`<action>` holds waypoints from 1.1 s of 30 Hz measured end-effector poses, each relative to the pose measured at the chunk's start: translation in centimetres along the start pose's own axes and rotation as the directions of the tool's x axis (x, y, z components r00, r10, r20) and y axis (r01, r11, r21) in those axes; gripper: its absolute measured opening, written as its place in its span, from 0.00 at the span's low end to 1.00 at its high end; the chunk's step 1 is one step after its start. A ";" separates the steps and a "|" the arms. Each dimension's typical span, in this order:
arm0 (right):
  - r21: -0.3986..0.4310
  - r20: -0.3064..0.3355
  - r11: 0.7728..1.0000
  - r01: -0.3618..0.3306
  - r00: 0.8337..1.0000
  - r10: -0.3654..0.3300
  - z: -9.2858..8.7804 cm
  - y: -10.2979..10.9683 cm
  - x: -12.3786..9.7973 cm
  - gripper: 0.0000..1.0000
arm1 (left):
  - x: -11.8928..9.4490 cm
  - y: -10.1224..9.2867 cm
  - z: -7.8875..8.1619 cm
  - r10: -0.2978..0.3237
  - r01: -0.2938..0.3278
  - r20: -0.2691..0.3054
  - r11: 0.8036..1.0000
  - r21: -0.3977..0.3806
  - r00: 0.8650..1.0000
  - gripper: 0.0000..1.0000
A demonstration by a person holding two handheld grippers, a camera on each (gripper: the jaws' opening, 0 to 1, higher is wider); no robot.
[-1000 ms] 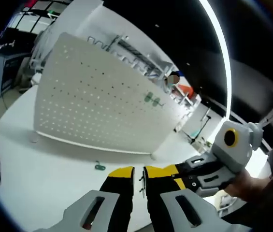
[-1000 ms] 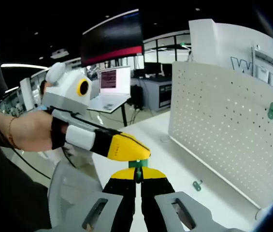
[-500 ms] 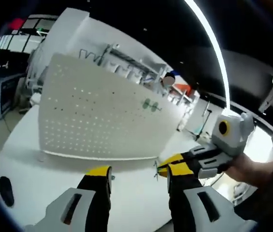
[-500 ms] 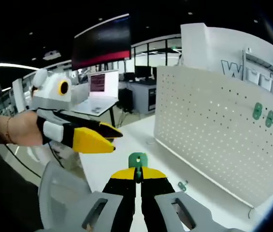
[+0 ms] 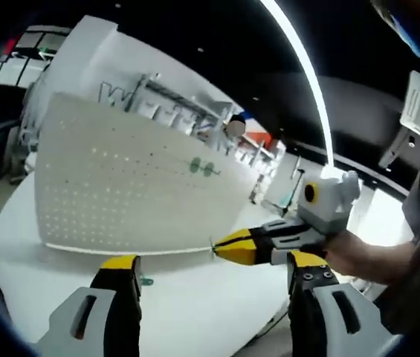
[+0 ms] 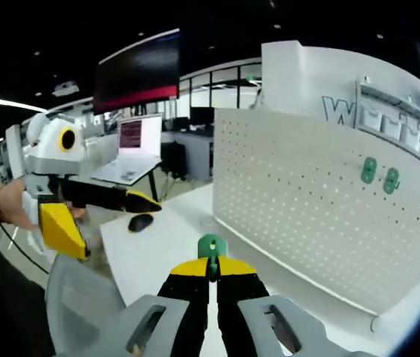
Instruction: Insert the hook assembly into the mounting plate slot until the hook locks in place.
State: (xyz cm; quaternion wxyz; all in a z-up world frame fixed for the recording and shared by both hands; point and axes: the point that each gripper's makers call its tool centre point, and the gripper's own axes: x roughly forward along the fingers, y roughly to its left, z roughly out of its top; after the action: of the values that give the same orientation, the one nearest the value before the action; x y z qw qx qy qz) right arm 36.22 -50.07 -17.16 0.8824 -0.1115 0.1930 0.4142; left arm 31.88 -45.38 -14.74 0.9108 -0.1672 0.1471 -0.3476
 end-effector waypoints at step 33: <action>0.102 0.106 0.891 0.443 0.886 -0.452 0.9 -17.6 -5.1 0.00 | -0.7 0.6 1.4 0.026 -0.023 0.041 0.998 -0.063 0.999 0.99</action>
State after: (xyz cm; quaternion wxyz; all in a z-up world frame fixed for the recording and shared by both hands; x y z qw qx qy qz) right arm 47.08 -64.34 -13.49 0.9681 -0.0935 0.1209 0.1984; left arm 32.24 -44.16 -13.62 0.9121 -0.2010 0.1411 -0.3282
